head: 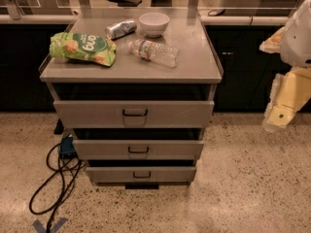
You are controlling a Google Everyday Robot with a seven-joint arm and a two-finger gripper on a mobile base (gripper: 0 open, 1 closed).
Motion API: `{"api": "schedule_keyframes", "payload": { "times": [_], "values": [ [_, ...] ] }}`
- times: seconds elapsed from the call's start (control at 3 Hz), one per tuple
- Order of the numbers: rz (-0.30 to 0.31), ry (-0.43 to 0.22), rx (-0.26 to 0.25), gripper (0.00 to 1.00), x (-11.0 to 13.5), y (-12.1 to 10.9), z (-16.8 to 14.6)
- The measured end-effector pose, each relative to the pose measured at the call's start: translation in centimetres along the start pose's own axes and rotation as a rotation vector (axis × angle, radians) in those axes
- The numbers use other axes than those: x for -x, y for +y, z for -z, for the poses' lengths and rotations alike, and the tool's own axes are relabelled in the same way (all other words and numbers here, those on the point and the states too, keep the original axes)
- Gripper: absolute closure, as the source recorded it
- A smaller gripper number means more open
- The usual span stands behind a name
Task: Open middle drawer
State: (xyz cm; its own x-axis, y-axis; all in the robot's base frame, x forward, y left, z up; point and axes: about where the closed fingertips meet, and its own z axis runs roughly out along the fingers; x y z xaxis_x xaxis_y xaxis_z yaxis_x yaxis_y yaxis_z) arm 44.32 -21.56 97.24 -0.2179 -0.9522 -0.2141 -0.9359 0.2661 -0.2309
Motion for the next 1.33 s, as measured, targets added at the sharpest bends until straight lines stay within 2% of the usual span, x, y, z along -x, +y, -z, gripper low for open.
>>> {"api": "schedule_keyframes", "payload": {
  "times": [0.33,0.67,1.0,1.33],
  "values": [
    [0.021,-0.050,0.062,0.00,-0.1,0.8,-3.7],
    [0.068,-0.148,0.112,0.00,0.6,3.7,-8.6],
    [0.091,-0.310,0.178,0.00,1.6,8.5,-15.9],
    [0.062,-0.413,0.230,0.00,2.8,13.5,-22.5]
  ]
}}
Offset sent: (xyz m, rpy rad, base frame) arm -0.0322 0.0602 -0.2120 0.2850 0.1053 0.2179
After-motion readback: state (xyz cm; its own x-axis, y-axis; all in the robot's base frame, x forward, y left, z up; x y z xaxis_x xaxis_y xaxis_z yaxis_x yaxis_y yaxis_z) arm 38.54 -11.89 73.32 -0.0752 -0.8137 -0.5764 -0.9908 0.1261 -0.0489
